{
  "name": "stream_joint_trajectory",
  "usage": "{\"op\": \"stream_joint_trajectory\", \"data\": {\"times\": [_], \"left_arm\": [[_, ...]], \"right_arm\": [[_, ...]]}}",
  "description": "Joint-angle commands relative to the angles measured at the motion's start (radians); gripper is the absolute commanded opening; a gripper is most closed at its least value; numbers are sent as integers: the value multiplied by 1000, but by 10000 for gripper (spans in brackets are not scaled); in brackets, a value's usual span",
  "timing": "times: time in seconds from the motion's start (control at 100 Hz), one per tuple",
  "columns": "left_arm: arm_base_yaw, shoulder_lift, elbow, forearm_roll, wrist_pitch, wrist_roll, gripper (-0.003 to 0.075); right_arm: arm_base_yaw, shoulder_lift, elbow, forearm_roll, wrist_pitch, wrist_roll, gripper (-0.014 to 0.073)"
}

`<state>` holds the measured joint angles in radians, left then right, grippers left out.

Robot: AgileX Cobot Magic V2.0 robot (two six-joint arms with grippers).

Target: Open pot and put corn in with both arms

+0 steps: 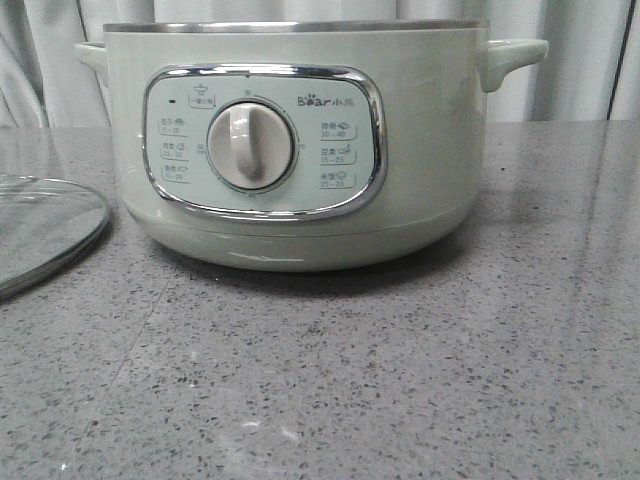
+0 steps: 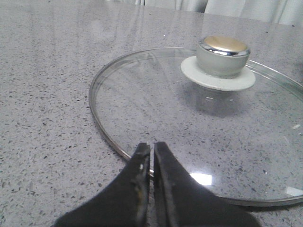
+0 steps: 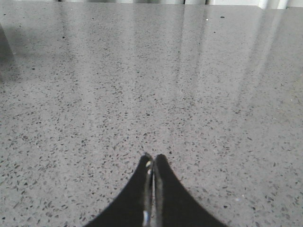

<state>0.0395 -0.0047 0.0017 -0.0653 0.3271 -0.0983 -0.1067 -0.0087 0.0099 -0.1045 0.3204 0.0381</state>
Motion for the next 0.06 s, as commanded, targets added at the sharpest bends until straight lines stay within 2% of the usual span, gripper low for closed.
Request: {"op": "stream_joint_trajectory", "data": {"times": [0.0,0.05], "left_arm": [[1,-29,22,-4,-41,-9,-20],[1,-29,22,-4,-41,-9,-20]], "right_arm": [[-4,-24,18,-11,-18,-4,-64],[-4,-24,18,-11,-18,-4,-64]]}}
